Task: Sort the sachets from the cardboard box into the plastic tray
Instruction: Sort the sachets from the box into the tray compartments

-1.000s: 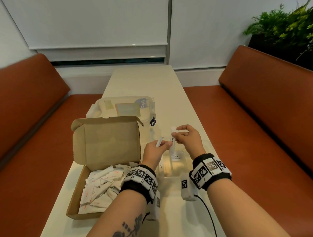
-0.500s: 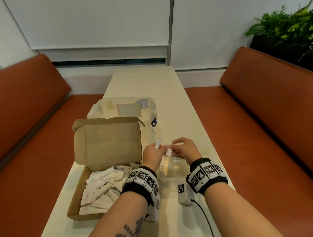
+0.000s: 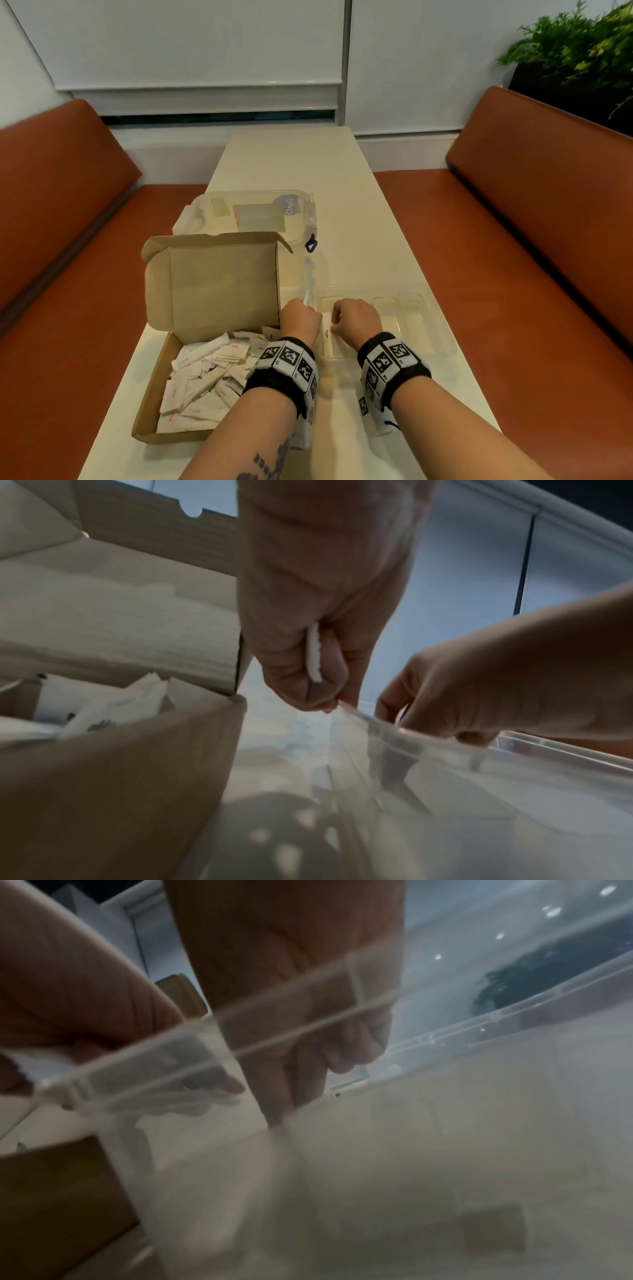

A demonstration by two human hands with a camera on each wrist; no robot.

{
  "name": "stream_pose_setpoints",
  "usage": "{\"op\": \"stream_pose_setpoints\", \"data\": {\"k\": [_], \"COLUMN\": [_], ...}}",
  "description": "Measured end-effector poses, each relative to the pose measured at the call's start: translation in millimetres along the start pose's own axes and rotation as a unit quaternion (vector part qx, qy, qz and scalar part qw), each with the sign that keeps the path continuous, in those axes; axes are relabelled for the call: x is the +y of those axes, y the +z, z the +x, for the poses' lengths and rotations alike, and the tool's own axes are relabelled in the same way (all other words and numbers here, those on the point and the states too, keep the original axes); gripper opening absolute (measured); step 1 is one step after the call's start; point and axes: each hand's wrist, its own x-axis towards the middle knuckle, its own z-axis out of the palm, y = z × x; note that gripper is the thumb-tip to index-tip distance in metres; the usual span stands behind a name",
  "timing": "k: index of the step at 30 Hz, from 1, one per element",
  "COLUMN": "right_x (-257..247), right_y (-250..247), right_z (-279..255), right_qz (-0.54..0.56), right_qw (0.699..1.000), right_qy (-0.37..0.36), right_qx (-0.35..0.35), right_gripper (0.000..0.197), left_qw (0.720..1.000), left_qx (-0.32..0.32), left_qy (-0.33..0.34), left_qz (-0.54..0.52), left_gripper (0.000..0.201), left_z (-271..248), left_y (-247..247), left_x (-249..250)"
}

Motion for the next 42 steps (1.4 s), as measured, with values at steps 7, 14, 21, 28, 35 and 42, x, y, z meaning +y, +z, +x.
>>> {"op": "stream_pose_setpoints", "data": {"k": [7, 14, 21, 28, 35, 42], "right_x": [5, 9, 12, 9, 14, 4], "right_y": [0, -4, -3, -8, -5, -20], "right_z": [2, 1, -1, -3, -5, -12], "right_qz": [-0.161, -0.153, -0.137, -0.165, -0.097, 0.194], "right_qw": [0.983, 0.981, 0.983, 0.976, 0.987, 0.977], "right_qy": [-0.083, -0.112, -0.117, -0.128, -0.122, -0.049], "right_qx": [-0.011, -0.032, -0.023, -0.054, -0.051, 0.071], "right_gripper": [0.020, 0.024, 0.021, 0.028, 0.025, 0.010], "left_qw": [1.000, 1.000, 1.000, 1.000, 0.999, 0.984], "left_qx": [-0.010, -0.015, -0.016, -0.014, 0.000, 0.083], "left_qy": [-0.001, -0.001, -0.005, 0.003, 0.028, 0.086], "left_qz": [-0.007, 0.001, 0.000, 0.000, -0.034, -0.131], "left_gripper": [0.025, 0.026, 0.027, 0.028, 0.034, 0.043], "left_z": [0, -2, -3, -5, -10, -9], "left_y": [-3, -4, -4, -5, -5, -14], "left_x": [0, 0, 2, 1, 2, 12]}}
